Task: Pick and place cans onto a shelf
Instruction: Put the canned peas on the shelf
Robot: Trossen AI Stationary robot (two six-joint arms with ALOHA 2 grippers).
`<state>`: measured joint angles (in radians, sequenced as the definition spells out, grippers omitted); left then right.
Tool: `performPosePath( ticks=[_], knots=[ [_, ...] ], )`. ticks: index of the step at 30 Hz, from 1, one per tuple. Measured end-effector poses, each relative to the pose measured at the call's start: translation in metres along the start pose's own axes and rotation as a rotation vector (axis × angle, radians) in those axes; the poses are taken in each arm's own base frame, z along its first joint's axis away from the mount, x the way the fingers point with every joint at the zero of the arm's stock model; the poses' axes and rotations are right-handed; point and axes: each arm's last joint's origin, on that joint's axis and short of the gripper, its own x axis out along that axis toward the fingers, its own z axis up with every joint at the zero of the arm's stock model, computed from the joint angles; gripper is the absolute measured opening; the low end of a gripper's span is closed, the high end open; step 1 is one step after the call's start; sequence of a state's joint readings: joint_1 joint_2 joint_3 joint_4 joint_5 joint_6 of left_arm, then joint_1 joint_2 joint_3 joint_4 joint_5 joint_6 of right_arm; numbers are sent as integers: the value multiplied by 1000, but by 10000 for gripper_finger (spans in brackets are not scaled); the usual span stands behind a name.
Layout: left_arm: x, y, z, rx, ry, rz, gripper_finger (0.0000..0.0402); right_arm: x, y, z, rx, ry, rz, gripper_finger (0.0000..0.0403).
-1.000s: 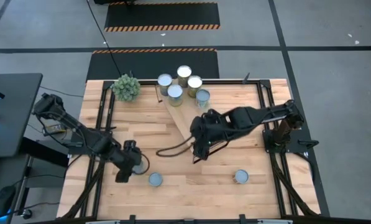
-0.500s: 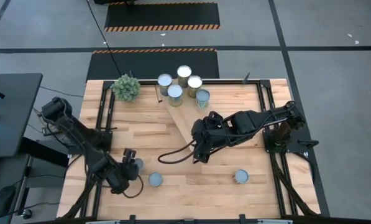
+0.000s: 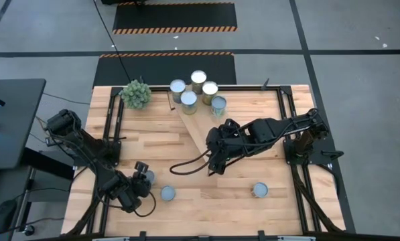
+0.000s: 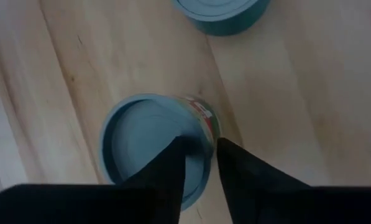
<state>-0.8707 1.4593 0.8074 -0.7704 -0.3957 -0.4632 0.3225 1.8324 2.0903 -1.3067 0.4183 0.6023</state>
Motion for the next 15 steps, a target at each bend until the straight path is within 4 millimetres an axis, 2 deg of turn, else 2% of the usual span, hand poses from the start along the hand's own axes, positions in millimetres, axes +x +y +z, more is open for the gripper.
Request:
performPosePath(
  ticks=[8,15],
  knots=[
    [0,-2,3,-76,-23,-30,12,0,0,0,6,0,1,345],
    [-7,3,5,-116,-15,-69,7,0,0,0,8,0,1,345]
  ],
)
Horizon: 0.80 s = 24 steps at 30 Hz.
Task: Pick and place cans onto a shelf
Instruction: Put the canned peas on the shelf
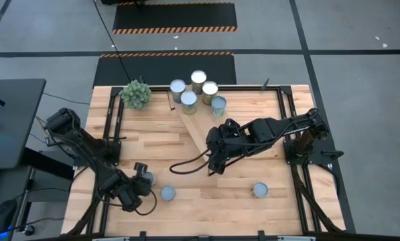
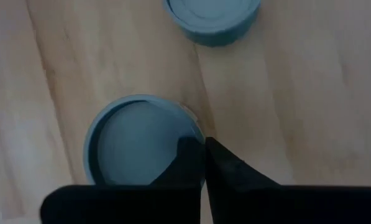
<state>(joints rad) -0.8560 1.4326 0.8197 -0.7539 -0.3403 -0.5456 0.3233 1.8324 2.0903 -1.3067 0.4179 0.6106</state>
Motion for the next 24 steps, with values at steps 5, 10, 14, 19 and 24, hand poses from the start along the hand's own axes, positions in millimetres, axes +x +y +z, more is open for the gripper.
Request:
performPosePath(
  ticks=[5,10,14,19,24],
  knots=[
    [-19,13,11,-34,-42,-10,5,0,0,0,0,0,0,346],
    [-36,29,28,-68,-96,-41,5,1,-2,1,12,-3,-8,346],
    [-47,45,46,-89,-133,-56,5,1,-3,1,29,5,-17,346],
    [-64,72,69,-85,-181,-46,4,1,-8,-6,28,73,-58,346],
    [-78,105,87,-68,-224,-18,4,-8,-18,-15,28,162,-104,346]
  ],
)
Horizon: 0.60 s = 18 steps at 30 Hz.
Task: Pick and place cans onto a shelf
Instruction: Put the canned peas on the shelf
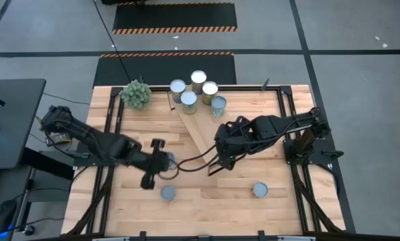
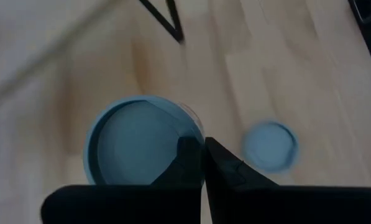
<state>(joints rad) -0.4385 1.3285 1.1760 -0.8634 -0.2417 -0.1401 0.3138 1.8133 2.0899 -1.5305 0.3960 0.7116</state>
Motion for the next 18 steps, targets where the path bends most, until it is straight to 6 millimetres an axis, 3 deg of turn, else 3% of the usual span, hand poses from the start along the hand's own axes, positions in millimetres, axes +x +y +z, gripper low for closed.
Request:
performPosePath(
  ticks=[8,18],
  knots=[
    [-3,49,34,0,-46,74,4,-23,-20,-5,-6,-74,-51,346],
    [13,97,62,-25,-28,166,4,-42,-46,-2,-20,-184,-128,346]
  ],
)
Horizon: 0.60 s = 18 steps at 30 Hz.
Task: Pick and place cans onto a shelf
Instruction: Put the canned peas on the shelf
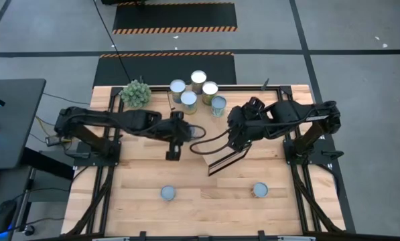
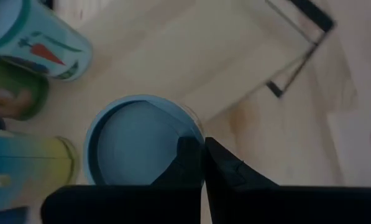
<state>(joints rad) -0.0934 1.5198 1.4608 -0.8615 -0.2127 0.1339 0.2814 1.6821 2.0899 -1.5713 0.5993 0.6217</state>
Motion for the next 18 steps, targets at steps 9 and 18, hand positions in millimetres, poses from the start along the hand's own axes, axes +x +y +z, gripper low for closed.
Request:
performPosePath(
  ticks=[9,18],
  knots=[
    [23,30,16,-51,29,4,4,1,-17,6,-49,-23,-56,346],
    [50,47,22,-27,83,21,4,2,-36,11,-47,-25,-83,346]
  ],
)
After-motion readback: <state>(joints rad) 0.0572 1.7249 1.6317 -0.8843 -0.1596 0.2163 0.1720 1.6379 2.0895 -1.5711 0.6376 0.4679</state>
